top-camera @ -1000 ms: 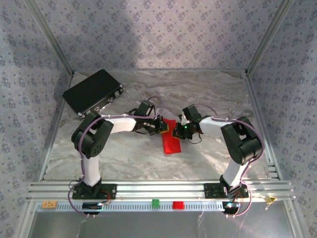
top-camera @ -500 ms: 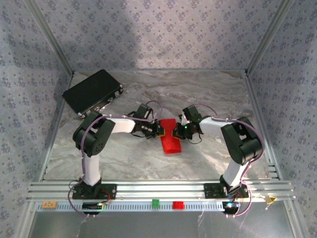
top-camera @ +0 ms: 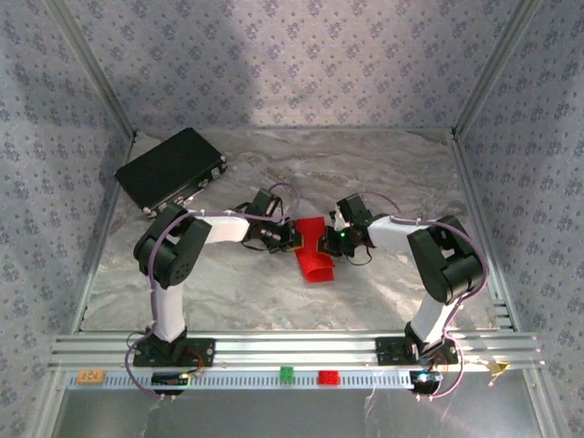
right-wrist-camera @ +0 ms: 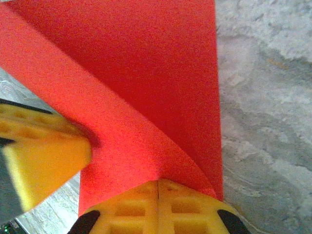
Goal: Fold a paper plane with a square sheet of paper (pick it up from the middle)
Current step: First fold the square sheet of paper in half at the center of the table.
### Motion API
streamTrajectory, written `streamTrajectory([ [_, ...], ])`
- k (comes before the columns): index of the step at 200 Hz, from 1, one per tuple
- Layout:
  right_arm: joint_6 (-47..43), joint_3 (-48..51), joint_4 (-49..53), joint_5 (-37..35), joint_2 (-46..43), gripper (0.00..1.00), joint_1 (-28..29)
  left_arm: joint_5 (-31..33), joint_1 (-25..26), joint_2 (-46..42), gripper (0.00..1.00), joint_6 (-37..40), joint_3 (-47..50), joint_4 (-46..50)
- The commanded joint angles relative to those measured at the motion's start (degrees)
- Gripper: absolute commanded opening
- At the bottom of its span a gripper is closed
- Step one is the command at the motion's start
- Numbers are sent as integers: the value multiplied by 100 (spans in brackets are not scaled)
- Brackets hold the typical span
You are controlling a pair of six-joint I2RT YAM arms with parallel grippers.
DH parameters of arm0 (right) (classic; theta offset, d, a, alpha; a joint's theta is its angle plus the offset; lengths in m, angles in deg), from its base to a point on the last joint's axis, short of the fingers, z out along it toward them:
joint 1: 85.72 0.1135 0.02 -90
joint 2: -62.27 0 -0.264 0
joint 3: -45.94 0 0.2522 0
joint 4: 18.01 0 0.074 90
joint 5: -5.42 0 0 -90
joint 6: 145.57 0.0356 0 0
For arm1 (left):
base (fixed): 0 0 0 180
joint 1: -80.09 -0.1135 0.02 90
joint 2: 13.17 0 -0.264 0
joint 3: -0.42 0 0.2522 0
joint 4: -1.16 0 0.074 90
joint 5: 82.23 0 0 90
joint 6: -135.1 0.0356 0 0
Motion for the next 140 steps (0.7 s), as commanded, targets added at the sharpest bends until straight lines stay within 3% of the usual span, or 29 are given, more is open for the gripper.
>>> streamTrajectory([
  [1,-76,242,558,-465,107,0,-32,-35,-76,88,0,163,-263,159],
  [79,-80,246,557,-439,117,0,-24,-3,-276,482,0,109,-26,-39],
  [140,-75,274,573,-474,76,0,-24,-244,-306,450,0,277,-648,301],
])
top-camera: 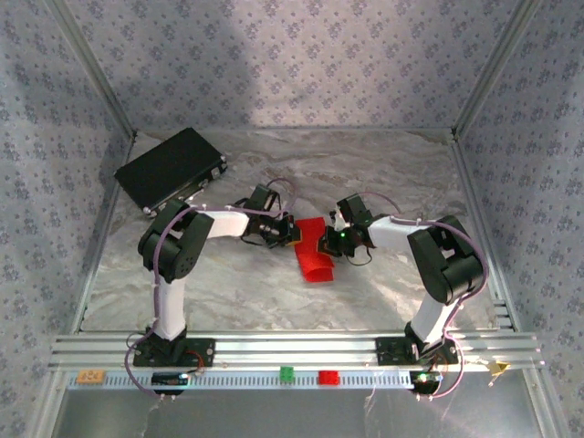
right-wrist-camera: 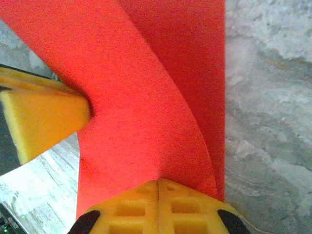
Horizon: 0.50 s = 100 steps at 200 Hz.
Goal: Fold a paper plane with a square sheet of paper (pick it up from the middle)
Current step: First fold the square sheet of paper in half at the center of the table.
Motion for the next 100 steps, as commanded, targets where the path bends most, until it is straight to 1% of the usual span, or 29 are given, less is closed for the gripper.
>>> streamTrajectory([
  [1,-74,265,590,-461,91,0,-20,-98,-67,103,0,203,-331,258],
  [65,-75,281,552,-453,106,0,-34,-262,-117,375,0,369,-606,343],
  [100,-80,304,543,-445,102,0,-42,-67,-172,521,0,505,-659,550],
])
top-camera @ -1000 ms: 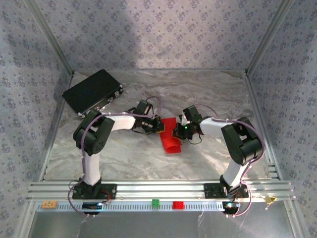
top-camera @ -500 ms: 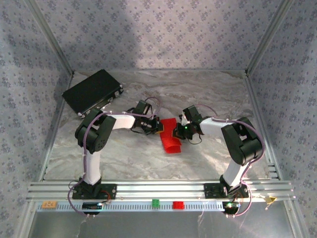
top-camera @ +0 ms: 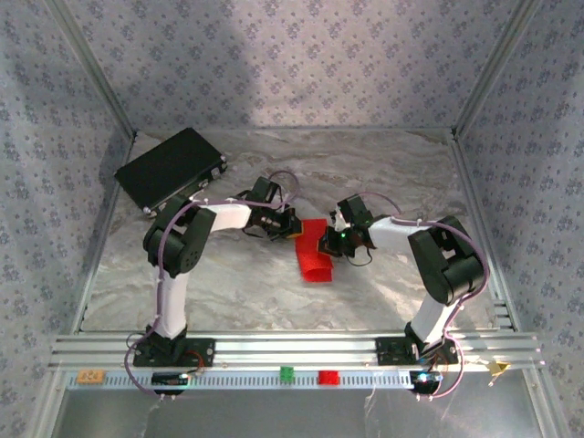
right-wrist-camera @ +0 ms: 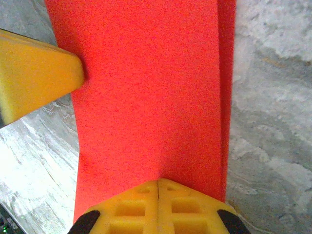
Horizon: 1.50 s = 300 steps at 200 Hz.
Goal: Fold a paper plane with a square sheet of paper (pick it up from the middle)
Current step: First fold the square sheet of paper in half at the center of the table.
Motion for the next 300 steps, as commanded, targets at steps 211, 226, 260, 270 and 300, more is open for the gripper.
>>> streamTrajectory([
  [211,-619,94,676,-174,133,0,-24,136,-46,-149,0,184,-213,462],
  [226,-612,88,674,-165,153,0,-24,129,-70,-9,0,184,-251,489],
  [260,-623,90,707,-183,149,0,-20,310,-137,201,0,192,-179,489],
  [270,-628,92,720,-190,139,0,-24,347,-176,204,0,139,-125,429],
  [300,-637,82,740,-212,148,0,-13,737,-282,187,0,106,-234,706],
])
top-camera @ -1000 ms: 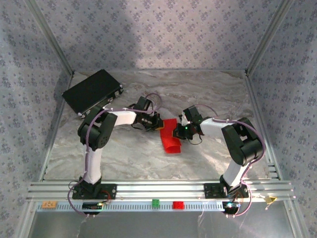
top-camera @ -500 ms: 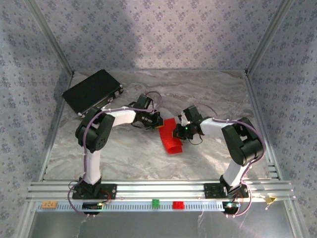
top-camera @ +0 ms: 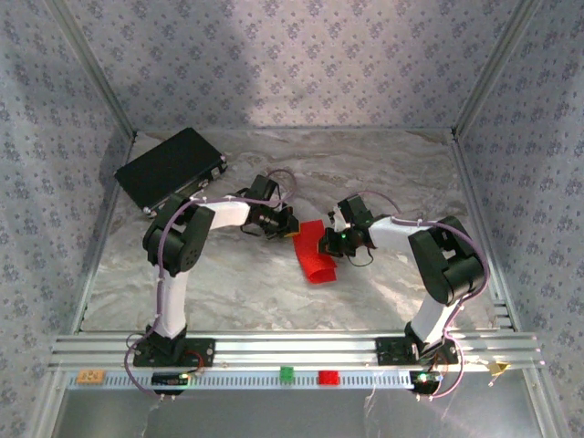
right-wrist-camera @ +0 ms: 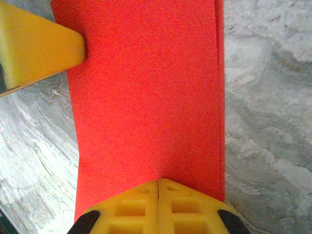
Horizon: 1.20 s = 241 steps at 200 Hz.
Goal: Fold a paper plane with a square sheet of paper (pick it up from the middle)
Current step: First fold the square sheet of paper in half at the center of the table.
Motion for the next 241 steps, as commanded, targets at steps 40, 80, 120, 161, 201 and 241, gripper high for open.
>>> streamTrajectory([
  [40,-132,112,666,-267,140,0,-15,743,-322,237,0,-153,-341,421],
  [80,-119,127,660,-268,130,0,-7,909,-384,378,0,-196,-610,701],
  [120,-62,167,623,-281,104,0,10,1100,-386,399,0,-181,-725,949],
  [161,159,268,433,-330,59,0,69,1161,-393,330,0,-83,-1203,1264],
  [201,440,395,164,-503,-73,0,73,1021,-283,-231,0,-56,-1126,1309],
  [241,694,487,50,-564,-219,0,73,597,183,-957,0,-205,-393,977],
])
